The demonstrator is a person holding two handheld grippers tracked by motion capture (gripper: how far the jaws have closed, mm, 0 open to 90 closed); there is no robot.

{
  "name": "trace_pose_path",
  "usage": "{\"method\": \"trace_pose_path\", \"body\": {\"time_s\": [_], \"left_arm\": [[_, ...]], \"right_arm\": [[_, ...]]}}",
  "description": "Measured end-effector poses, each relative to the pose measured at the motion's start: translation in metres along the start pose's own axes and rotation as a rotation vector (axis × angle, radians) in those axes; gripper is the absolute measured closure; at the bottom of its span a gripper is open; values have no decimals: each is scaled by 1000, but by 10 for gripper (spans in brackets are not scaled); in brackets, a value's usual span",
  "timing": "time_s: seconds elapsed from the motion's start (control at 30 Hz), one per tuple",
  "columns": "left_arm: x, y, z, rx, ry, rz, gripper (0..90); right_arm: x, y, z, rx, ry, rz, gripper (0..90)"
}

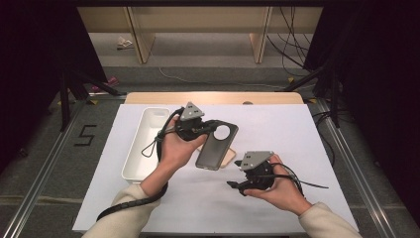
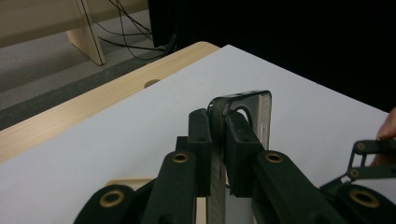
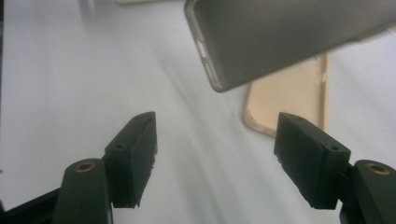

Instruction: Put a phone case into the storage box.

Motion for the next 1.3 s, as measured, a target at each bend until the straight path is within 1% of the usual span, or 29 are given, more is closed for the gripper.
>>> {"method": "trace_pose_path", "body": {"time_s": [0.1, 0.2, 0.27, 0.4, 0.6, 0.8, 0.9, 1.0, 1.17, 1.3], "left_arm": [[5, -6, -10, -30, -9, -7, 814], [8, -11, -19, -54, -2, -5, 814], [10, -13, -25, -69, 2, -6, 814], [13, -17, -36, -102, 6, -8, 814], [17, -19, -45, -127, 5, -11, 814], [19, -18, -52, -137, 12, 0, 814], [20, -19, -53, -136, 15, 14, 814], [22, -19, -53, -140, 13, 18, 814], [28, -19, -57, -153, 15, 7, 813], [33, -17, -62, -161, 22, 9, 813]], "right_arm": [[-5, -3, -5, -48, 21, 50, 289], [-11, -6, -11, -100, 28, 95, 272], [-16, -8, -16, -133, 22, 121, 262], [-24, -13, -22, -175, 23, 170, 249], [-28, -20, -26, -196, 13, 193, 229], [-31, -25, -31, -211, 4, 209, 224], [-32, -28, -34, -220, 1, 223, 223], [-33, -31, -36, -223, -3, 232, 220], [-35, -34, -39, -235, -7, 247, 219], [-36, -36, -41, -243, -10, 255, 217]]}}
Point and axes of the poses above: each handheld gripper's, and its own axes: z roughly forward along the jaws, y roughly out of its top, x roughly to its left, the point moved 4 cm from there along z, roughly forward along the jaws, and after that the axes turned 7 degrees about x, right-handed, at the moved point
